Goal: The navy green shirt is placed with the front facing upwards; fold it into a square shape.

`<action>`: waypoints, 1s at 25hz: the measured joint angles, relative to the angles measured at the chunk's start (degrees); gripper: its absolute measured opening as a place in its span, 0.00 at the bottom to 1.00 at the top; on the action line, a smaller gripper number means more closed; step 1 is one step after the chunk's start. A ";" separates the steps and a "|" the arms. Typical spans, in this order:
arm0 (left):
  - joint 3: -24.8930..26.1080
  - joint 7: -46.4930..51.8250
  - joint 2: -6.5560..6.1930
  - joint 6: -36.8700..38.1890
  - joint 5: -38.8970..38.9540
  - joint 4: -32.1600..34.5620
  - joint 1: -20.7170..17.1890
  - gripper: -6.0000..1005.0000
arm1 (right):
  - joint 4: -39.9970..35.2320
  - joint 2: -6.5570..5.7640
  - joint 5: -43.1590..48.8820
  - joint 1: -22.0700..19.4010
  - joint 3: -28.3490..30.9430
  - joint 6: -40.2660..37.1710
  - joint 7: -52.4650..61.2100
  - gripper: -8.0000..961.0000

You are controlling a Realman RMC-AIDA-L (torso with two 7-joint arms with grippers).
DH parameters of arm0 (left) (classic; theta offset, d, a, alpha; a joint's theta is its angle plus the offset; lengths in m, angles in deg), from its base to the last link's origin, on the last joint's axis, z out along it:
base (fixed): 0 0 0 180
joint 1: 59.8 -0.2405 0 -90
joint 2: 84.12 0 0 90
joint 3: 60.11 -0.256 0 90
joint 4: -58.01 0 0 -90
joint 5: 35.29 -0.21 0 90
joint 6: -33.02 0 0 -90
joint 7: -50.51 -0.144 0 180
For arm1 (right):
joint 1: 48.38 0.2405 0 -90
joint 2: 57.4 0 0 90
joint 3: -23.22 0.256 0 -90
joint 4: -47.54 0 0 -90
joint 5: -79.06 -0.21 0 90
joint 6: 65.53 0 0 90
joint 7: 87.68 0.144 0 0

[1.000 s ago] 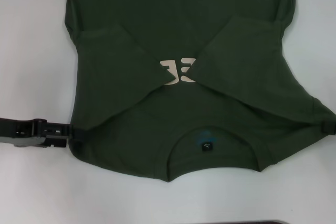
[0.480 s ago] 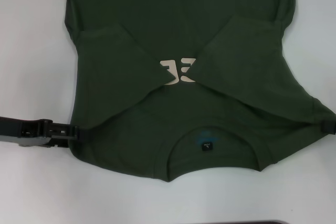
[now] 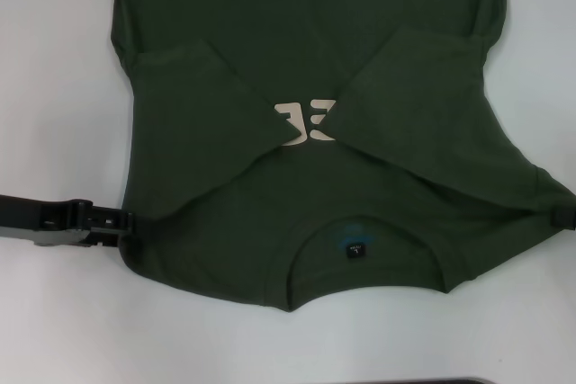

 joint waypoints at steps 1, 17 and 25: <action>0.00 0.00 0.02 -0.11 0.01 -0.03 0.00 0.77 | 0.00 0.00 -0.04 0.01 0.00 0.00 -0.01 0.04; -0.53 -0.03 0.05 -0.94 0.03 -0.79 0.00 0.49 | 0.00 0.00 -0.14 0.51 0.00 0.09 0.10 0.04; -0.93 -0.81 0.06 -1.10 0.03 -0.77 0.13 0.48 | 0.00 0.00 -0.14 0.75 0.00 0.06 0.12 0.04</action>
